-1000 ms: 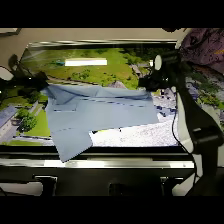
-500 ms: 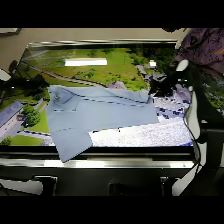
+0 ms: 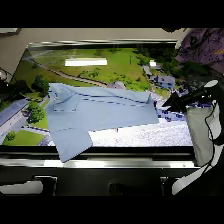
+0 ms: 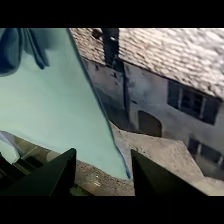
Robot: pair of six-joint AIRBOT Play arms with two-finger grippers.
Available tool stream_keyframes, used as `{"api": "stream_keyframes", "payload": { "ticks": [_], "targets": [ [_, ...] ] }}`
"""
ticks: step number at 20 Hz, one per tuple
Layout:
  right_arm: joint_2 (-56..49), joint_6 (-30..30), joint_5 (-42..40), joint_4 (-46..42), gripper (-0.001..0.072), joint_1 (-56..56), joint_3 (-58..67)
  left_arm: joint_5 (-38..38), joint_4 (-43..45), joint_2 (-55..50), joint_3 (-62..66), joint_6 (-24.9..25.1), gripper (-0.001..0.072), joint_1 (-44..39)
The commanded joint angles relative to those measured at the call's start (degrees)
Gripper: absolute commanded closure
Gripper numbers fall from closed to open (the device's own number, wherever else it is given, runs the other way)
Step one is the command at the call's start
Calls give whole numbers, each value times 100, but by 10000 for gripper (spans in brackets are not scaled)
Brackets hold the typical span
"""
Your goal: Fold the clothes and pants, and hang the long-sleeved shirts on hangers.
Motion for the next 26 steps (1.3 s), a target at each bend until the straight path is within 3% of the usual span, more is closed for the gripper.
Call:
{"api": "stream_keyframes", "payload": {
  "ticks": [1, 8, 13, 14, 17, 18, 19, 21, 26],
  "targets": [
    [4, -411, -144, 90, 296, -96, -673, -55, 46, 33, 2, 48, 212, -2],
    [11, -669, -227, 334, 299, 186, -1185, -59, 46, 33, 2, -177, 212, -11],
    [59, -356, -111, -234, 301, 584, -1187, -168, 48, 37, 2, -365, 212, 15],
    [101, -339, -92, -264, 320, 581, -1187, -256, 48, 39, 2, -358, 212, 48],
    [273, -345, -138, -328, 476, 573, -1196, -339, 48, 146, -192, -341, 212, 201],
    [299, -345, -153, -341, 545, 577, -1196, -293, 46, 247, -389, -345, 212, 295],
    [317, -411, -120, -345, 677, 577, -1198, -236, 44, 393, -682, -343, 212, 404],
    [354, -431, -111, -299, 674, 577, -1196, -33, -57, 787, -1445, -258, 212, 667],
    [459, -431, -114, -286, 674, 577, -1196, 481, -1794, 1521, -3604, 940, 212, 1534]
  ]
}}
